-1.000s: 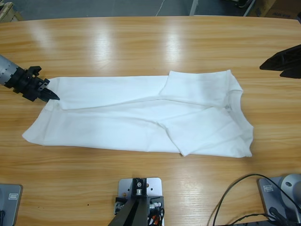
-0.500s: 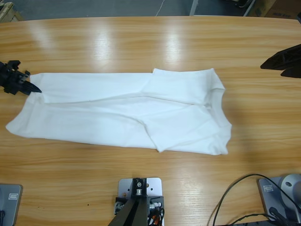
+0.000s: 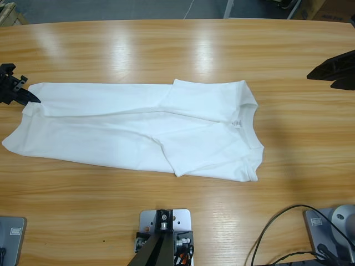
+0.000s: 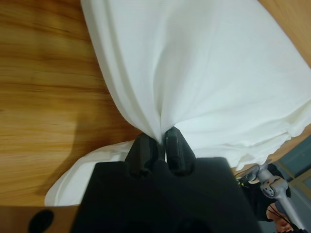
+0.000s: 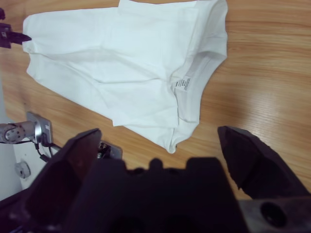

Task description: Fold clothes

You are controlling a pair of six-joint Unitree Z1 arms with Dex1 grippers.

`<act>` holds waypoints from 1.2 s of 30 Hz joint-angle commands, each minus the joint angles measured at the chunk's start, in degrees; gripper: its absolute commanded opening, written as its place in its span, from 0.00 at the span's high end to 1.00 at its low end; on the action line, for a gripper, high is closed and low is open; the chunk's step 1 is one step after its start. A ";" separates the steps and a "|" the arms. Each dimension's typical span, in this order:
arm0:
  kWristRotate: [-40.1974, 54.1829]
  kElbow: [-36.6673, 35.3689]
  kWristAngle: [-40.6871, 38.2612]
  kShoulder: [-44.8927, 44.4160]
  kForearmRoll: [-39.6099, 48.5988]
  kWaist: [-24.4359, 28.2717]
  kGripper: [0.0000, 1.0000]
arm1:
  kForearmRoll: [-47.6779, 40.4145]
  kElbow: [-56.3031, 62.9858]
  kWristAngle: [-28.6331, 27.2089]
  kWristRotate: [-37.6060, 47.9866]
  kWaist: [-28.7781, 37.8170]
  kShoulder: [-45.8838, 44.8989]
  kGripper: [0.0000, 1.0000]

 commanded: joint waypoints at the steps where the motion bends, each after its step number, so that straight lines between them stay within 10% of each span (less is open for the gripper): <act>1: 1.50 -1.42 1.32 3.12 1.48 1.00 0.03 | -0.49 2.19 1.42 -0.54 -0.47 0.83 0.01; 36: 9.14 -0.84 -0.33 8.85 6.10 9.02 0.03 | -16.64 11.30 9.79 0.11 -2.60 7.34 0.00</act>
